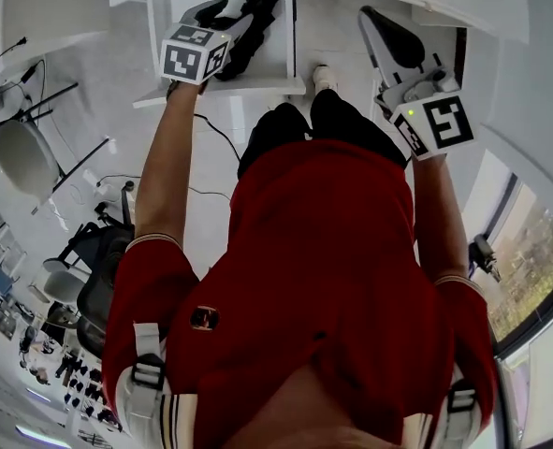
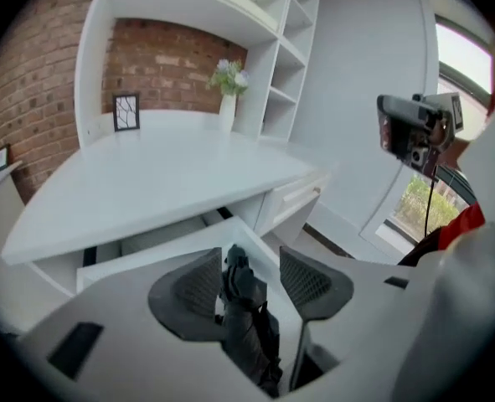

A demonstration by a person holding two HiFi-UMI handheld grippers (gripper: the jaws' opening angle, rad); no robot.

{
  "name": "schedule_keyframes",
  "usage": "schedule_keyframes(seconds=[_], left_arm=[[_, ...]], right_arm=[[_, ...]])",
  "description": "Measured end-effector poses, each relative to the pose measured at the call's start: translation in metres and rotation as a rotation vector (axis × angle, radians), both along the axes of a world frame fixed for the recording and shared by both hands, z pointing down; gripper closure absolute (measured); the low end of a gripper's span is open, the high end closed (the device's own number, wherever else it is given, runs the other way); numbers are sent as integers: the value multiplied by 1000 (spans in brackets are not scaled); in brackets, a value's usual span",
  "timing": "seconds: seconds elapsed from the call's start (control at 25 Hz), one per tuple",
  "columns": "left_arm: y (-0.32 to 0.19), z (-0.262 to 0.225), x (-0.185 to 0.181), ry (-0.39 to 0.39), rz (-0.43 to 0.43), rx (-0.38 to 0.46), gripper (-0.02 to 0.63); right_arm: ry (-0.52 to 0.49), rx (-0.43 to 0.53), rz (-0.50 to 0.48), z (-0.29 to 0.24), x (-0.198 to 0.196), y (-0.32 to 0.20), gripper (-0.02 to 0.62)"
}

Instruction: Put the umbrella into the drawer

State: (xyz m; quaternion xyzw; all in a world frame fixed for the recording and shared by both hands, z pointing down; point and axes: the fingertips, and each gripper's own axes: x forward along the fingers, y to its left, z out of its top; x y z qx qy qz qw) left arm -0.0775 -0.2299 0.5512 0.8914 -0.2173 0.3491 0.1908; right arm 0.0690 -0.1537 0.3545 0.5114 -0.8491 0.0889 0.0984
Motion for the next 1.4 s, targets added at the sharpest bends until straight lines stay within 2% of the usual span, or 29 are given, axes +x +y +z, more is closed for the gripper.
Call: schedule_keyframes(seconds=[0.16, 0.36, 0.52, 0.76, 0.88, 1.04, 1.4], left_arm=[[6, -69, 14, 153, -34, 98, 456], [26, -141, 37, 327, -36, 210, 563], [39, -183, 45, 411, -87, 288, 597], [56, -246, 42, 549, -152, 419, 600], [63, -271, 41, 576, -172, 490, 600], [73, -287, 40, 554, -160, 565, 600], [77, -300, 38, 568, -163, 591, 600]], right_arm=[[-45, 14, -60, -7, -19, -5, 597], [-106, 41, -130, -18, -31, -9, 597], [-157, 68, -182, -28, -39, -8, 597], [-219, 122, -274, -51, -56, 1, 597], [-231, 155, -298, -63, -58, 6, 597], [-224, 197, -307, -76, -54, 11, 597], [-176, 243, -306, -91, -42, 13, 597]])
